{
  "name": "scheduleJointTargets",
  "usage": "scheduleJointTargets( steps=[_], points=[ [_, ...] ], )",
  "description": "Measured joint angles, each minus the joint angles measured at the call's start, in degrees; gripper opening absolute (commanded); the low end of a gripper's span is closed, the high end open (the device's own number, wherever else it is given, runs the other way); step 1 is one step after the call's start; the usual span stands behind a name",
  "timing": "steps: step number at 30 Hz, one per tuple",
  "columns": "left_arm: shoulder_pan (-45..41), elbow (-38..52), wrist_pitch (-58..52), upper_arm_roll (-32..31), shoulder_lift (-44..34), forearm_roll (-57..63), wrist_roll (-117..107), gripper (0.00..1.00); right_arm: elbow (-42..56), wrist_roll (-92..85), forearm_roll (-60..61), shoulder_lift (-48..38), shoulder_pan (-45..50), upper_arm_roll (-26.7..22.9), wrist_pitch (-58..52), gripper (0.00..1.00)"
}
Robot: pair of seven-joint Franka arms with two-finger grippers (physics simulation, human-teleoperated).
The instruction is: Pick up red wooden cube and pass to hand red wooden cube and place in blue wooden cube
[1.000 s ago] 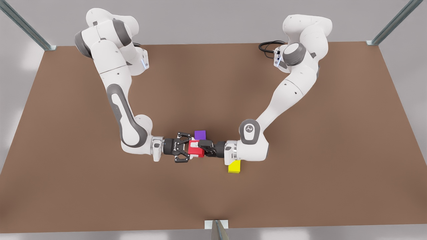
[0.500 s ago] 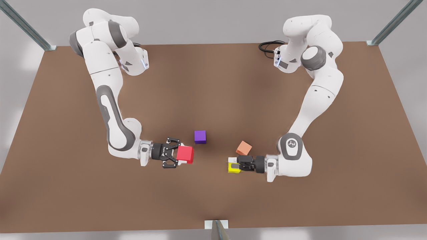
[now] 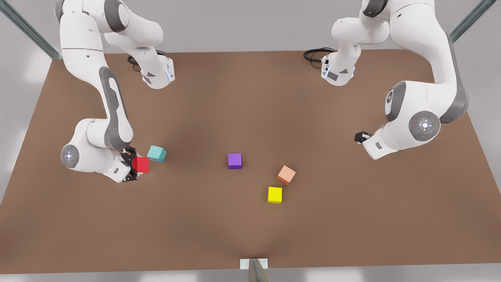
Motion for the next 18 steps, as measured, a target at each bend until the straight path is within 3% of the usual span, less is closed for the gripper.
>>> scheduleJointTargets(
  steps=[6, 18],
  points=[
    [0.9, -0.1, -0.3, 0.3, 0.2, -2.9, -1.5, 1.00, -10.4, 13.4, -8.6, -4.8, 3.1, 0.1, 6.8, 0.72],
    [1.1, -0.2, -1.5, 0.3, 0.8, -3.8, -3.3, 1.00, -24.2, 30.1, -10.5, -8.9, 5.7, 0.7, 16.7, 0.72]
  ],
)
